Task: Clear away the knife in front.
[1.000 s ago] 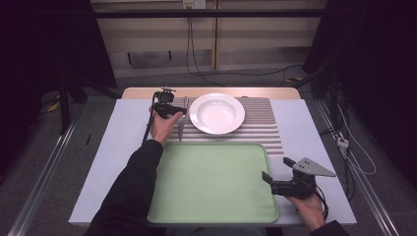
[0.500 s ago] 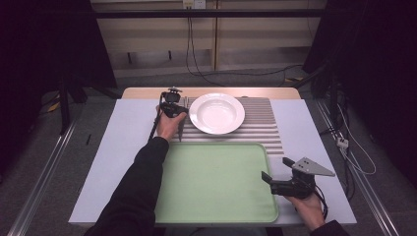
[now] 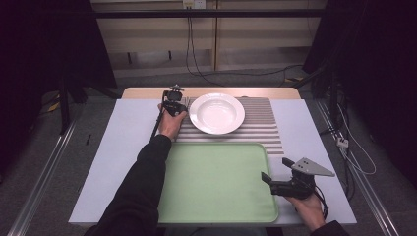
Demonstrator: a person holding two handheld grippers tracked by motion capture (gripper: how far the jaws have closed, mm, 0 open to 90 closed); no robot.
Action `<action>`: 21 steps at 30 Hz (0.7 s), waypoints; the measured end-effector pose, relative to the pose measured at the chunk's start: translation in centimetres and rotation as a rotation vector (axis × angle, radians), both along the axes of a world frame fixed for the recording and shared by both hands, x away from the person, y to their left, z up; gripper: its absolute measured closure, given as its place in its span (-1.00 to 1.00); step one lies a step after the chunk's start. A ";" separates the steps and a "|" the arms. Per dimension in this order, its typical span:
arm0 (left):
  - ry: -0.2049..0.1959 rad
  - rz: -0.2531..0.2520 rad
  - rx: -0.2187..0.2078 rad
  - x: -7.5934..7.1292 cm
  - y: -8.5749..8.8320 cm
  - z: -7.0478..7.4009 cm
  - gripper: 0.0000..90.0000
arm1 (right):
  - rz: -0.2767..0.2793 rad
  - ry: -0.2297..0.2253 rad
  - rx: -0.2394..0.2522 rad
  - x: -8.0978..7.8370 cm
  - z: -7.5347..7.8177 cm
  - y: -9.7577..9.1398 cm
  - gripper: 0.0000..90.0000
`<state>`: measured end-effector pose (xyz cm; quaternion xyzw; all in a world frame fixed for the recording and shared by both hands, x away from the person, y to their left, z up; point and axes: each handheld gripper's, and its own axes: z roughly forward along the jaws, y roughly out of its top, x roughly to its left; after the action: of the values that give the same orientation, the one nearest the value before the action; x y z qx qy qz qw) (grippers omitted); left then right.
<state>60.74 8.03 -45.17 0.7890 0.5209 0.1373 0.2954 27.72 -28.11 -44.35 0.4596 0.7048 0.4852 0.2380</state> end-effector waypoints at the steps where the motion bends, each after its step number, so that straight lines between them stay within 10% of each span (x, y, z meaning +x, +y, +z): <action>1: -0.005 -0.013 0.026 -0.1 -0.1 0.1 0.76 | 0.000 0.000 0.000 0.0 0.0 0.0 -0.92; 21: 0.082 -0.117 0.050 -1.7 3.4 0.8 0.76 | -0.004 0.002 -0.011 0.0 0.0 0.1 -0.92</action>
<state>59.01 11.48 -44.36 0.8302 0.4820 0.1004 0.2616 27.71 -28.03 -44.36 0.4603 0.7069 0.4802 0.2407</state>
